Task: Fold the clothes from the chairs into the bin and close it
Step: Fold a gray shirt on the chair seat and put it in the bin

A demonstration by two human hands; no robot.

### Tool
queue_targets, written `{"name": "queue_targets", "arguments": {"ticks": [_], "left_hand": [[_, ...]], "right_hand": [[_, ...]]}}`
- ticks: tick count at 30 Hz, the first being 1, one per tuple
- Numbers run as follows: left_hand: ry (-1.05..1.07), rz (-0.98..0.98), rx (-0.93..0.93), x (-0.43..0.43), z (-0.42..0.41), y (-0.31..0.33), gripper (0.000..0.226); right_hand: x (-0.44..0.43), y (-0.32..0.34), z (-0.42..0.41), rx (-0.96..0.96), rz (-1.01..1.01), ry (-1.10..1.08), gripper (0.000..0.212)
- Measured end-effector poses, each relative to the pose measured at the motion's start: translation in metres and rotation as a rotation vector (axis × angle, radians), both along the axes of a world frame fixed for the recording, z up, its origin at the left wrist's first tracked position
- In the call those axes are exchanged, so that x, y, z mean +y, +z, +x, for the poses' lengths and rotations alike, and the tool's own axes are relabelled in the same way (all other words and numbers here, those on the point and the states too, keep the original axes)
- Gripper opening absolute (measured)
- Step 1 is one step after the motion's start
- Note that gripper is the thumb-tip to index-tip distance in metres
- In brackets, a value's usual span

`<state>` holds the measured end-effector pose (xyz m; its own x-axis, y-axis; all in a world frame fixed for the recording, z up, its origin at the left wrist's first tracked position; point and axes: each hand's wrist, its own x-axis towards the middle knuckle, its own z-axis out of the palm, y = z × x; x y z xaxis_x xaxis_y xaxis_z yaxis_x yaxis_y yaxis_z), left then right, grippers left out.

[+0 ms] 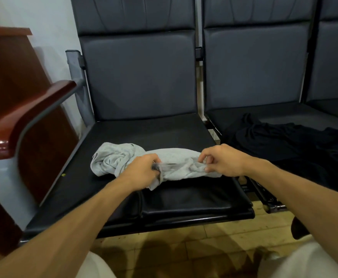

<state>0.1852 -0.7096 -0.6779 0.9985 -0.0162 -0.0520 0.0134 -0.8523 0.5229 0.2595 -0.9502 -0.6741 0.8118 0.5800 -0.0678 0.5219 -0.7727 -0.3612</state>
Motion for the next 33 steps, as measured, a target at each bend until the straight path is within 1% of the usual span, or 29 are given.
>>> {"name": "queue_targets", "arguments": {"ticks": [3,6,8,9,11,12,14,15,16,17,19,20,22,24,26,28,31,32,33], "left_hand": [[0.124,-0.135,-0.049,0.018,-0.004,0.005,0.017],[0.299,-0.353,-0.055,0.031,-0.009,0.009,0.022],[0.399,-0.511,-0.026,0.035,-0.009,0.012,0.02],[0.41,-0.557,-0.02,0.036,-0.009,0.014,0.019],[0.373,-0.552,-0.013,0.037,-0.01,0.019,0.016],[0.34,-0.508,0.01,0.036,-0.013,0.02,0.015],[0.259,-0.384,0.096,0.036,-0.021,0.021,0.024],[0.199,-0.326,0.136,0.036,-0.024,0.02,0.023],[0.136,-0.264,0.171,0.036,-0.027,0.017,0.02],[0.067,-0.215,0.207,0.037,-0.029,0.015,0.016],[-0.057,-0.178,0.276,0.037,-0.033,0.013,0.008],[-0.106,-0.183,0.301,0.036,-0.035,0.013,0.006],[-0.149,-0.228,0.3,0.033,-0.038,0.012,0.006],[-0.127,-0.275,0.232,0.028,-0.037,0.011,0.009],[-0.092,-0.315,0.173,0.019,-0.036,0.01,0.011],[-0.062,-0.371,0.118,0.005,-0.035,0.009,0.011],[-0.04,-0.524,0.081,-0.017,-0.031,0.01,0.012],[-0.057,-0.619,0.106,-0.022,-0.03,0.012,0.013],[-0.085,-0.716,0.152,-0.024,-0.029,0.015,0.016]], "right_hand": [[-0.01,0.004,0.003,-0.036,0.179,-0.095,0.021],[-0.016,0.008,0.004,-0.058,0.336,-0.17,0.019],[-0.017,0.011,0.002,-0.008,0.444,-0.213,0.02],[-0.016,0.013,-0.001,0.041,0.509,-0.231,0.017],[-0.013,0.017,-0.006,0.131,0.629,-0.238,0.012],[-0.012,0.019,-0.009,0.157,0.68,-0.229,0.01],[-0.012,0.024,-0.013,0.207,0.761,-0.209,0.009],[-0.012,0.027,-0.016,0.245,0.78,-0.198,0.009],[-0.012,0.028,-0.019,0.279,0.763,-0.185,0.009],[-0.011,0.027,-0.022,0.295,0.704,-0.17,0.01],[-0.007,0.019,-0.025,0.279,0.496,-0.149,0.017],[-0.004,0.013,-0.027,0.258,0.367,-0.143,0.026],[0.001,0.006,-0.029,0.239,0.139,-0.121,0.053],[0.007,0.002,-0.03,0.243,0.044,-0.082,0.075],[0.012,-0.001,-0.03,0.231,-0.005,-0.018,0.082],[0.017,-0.001,-0.032,0.243,0.004,0.026,0.08],[0.022,0.007,-0.035,0.36,0.155,0.047,0.077],[0.024,0.01,-0.037,0.402,0.2,0.062,0.075],[0.025,0.01,-0.038,0.428,0.247,0.076,0.068]]}}
